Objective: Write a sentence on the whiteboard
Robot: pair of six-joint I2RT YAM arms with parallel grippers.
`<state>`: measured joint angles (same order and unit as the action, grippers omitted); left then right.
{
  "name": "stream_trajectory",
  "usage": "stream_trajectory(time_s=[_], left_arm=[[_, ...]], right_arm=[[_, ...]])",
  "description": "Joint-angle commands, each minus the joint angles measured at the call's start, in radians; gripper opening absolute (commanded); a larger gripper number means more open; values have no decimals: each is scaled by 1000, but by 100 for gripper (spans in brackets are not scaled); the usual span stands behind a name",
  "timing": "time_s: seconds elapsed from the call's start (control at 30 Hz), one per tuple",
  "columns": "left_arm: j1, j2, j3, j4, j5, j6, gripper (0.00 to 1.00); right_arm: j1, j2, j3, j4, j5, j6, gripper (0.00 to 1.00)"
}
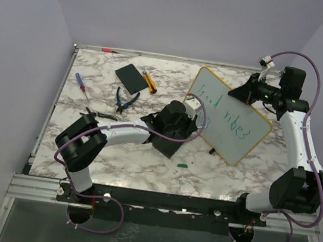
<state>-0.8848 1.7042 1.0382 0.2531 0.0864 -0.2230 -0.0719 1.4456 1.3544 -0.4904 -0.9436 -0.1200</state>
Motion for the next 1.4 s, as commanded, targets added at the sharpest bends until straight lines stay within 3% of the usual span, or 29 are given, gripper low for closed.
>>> stream_trajectory(time_s=[0.0, 0.97, 1.37], left_arm=[[-1, 13, 50, 51, 10, 0, 0], [-16, 21, 14, 42, 46, 24, 0], [-17, -96, 7, 8, 39, 16, 0]], right_arm=[[12, 2, -32, -59, -36, 2, 1], [12, 7, -28, -59, -36, 2, 1], [12, 6, -28, -61, -36, 2, 1]])
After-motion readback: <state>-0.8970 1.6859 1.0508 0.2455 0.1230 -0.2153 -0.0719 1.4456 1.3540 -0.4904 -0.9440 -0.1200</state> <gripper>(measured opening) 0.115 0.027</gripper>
